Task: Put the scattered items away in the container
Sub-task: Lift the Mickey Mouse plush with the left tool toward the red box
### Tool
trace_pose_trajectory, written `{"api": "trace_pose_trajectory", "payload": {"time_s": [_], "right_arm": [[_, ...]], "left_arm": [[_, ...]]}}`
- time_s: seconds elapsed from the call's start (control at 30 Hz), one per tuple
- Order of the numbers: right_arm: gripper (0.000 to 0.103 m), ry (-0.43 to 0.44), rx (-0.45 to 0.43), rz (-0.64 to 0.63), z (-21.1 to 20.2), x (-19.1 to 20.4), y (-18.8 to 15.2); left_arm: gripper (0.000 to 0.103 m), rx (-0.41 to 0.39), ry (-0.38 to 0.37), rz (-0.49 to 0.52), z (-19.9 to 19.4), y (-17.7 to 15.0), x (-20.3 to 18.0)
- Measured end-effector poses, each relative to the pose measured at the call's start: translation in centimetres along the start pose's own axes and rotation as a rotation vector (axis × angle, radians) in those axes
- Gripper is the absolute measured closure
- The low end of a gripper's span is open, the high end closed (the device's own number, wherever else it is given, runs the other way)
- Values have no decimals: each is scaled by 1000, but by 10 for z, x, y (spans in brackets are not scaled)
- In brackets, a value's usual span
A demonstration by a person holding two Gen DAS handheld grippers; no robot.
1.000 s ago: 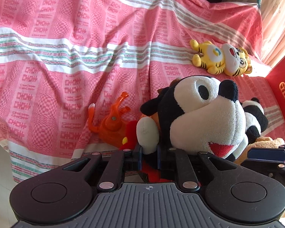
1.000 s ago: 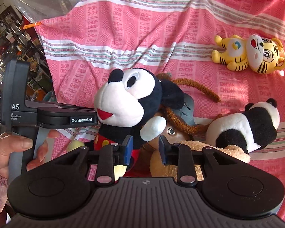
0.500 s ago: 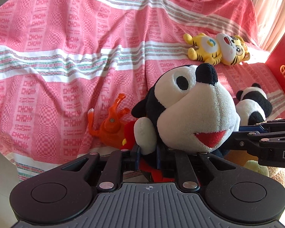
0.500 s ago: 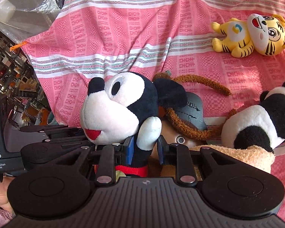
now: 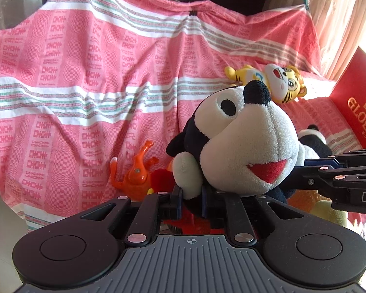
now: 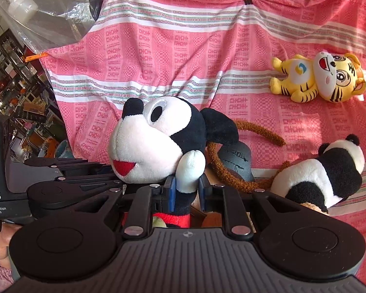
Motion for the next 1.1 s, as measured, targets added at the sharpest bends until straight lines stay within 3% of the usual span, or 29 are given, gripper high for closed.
{"api": "trace_pose_trajectory", "payload": {"time_s": [0.23,0.53,0.7,1.1], "right_arm": [[82,-21,-89,-48,-35,5,22],[82,-86,-224,-56,-112,-42,49],[82,-119,-275,-60,-161,-91,52],[81,-278,-431,9,-318,-269,45]], "left_arm": [[94,-77,-9,15,-28,30,-19],[92,-188,-47,82,-60,80,-106],[91,-212,-67,101,-61,100,-179],[83,-298,-201,248,-59,163,-441]]}}
Point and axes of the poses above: each gripper's, at about its wrist camera, not at the fingertips, and z roughly the way its jaws point, x to its left, y to its top, the point moved 10 cm from there along z, roughly the way its jaws point, and after that the axes turned 5 degrees about x, right-handed, at the moved point
